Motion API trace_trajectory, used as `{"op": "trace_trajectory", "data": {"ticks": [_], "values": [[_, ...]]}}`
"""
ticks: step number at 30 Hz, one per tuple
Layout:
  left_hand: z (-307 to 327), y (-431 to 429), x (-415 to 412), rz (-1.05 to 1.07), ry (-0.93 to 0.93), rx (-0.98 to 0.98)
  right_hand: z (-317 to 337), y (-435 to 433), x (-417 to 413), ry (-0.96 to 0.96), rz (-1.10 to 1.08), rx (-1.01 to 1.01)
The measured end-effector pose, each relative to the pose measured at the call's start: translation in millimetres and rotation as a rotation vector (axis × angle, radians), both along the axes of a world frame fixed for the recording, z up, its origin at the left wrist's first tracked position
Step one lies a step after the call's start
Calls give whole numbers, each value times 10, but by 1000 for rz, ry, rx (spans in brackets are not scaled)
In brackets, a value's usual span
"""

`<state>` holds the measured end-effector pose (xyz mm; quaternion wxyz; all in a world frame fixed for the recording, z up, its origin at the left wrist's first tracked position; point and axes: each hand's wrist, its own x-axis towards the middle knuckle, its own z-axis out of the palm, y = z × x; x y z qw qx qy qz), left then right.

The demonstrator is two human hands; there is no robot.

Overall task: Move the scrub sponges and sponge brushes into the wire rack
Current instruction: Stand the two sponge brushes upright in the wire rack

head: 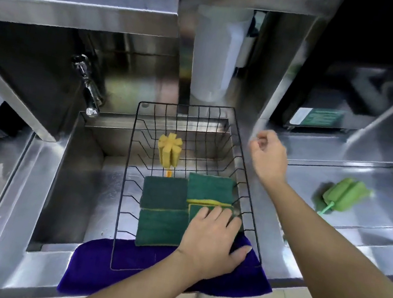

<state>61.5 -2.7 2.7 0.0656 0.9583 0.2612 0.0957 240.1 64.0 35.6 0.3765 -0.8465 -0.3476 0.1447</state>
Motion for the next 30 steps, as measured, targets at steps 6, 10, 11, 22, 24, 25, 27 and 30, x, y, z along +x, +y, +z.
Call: {"op": "trace_trajectory", "data": {"ticks": [6,10,11,22,24,25,27,30], "values": [[-73,-175,80,-22,-17,-20,-83,-584,487,-22,-352,0],[-89,-196,70,2,-34,-35,-187,-975,696,-2,-530,-35],[-91,-195,70,8,-30,-42,-216,-1047,722,4,-546,-83],[-143,-185,54,34,13,-61,-533,-1172,1111,307,-680,-173],[-135,-184,40,38,-2,-72,-581,-1176,1193,384,-696,-149],[-127,-183,37,39,-11,-80,-572,-1173,1213,417,-713,-133],[-108,-180,40,46,-18,-98,-521,-1150,1225,474,-755,-33],[-85,-161,47,84,-11,-94,-321,-995,1194,410,-792,228]]}}
